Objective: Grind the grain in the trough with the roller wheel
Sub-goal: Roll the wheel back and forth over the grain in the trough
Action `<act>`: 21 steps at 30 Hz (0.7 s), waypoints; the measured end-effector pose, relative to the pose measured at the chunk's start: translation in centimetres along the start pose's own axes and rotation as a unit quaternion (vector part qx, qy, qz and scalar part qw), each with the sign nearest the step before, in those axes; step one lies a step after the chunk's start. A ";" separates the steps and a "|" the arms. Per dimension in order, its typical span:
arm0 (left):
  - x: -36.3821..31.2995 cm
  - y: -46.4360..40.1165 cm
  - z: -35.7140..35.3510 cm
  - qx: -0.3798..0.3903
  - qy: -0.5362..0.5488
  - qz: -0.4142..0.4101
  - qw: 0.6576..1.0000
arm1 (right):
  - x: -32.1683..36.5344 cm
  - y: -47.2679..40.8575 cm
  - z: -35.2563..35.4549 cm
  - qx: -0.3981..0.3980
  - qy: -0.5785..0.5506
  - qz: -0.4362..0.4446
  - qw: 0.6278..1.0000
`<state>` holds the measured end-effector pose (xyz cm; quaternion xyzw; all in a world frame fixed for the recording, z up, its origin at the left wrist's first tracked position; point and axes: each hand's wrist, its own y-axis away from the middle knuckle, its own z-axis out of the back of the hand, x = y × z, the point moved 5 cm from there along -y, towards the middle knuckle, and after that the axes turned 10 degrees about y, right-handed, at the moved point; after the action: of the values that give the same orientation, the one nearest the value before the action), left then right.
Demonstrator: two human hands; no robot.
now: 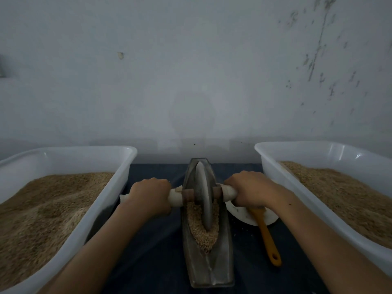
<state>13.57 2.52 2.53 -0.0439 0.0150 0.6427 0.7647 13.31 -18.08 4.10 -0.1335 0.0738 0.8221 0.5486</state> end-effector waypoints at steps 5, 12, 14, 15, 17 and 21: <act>-0.1 -0.2 0.0 -0.071 0.012 -0.004 0.997 | 0.0 -0.3 -0.3 -0.053 -0.001 -0.024 0.998; -0.6 0.2 0.4 -0.201 -0.006 -0.028 0.979 | -0.5 -1.0 -1.2 -0.154 -0.010 -0.060 0.986; -0.5 0.1 0.4 -0.178 -0.004 -0.027 0.984 | -0.5 -0.9 -1.1 -0.141 -0.008 -0.057 0.988; -0.4 0.0 0.3 -0.156 -0.003 -0.025 0.987 | -0.5 -0.8 -1.0 -0.130 -0.003 -0.051 0.990; -0.2 -0.1 0.1 -0.095 -0.003 -0.018 0.995 | -0.3 -0.6 -0.6 -0.093 0.004 -0.034 0.995; 0.2 -0.1 -0.2 0.010 0.017 -0.002 1.000 | 0.0 -0.3 0.0 -0.007 0.011 -0.009 1.000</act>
<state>13.73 2.71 2.31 -0.0472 0.0347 0.6402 0.7660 13.60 -17.96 4.10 -0.1470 0.0727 0.8159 0.5545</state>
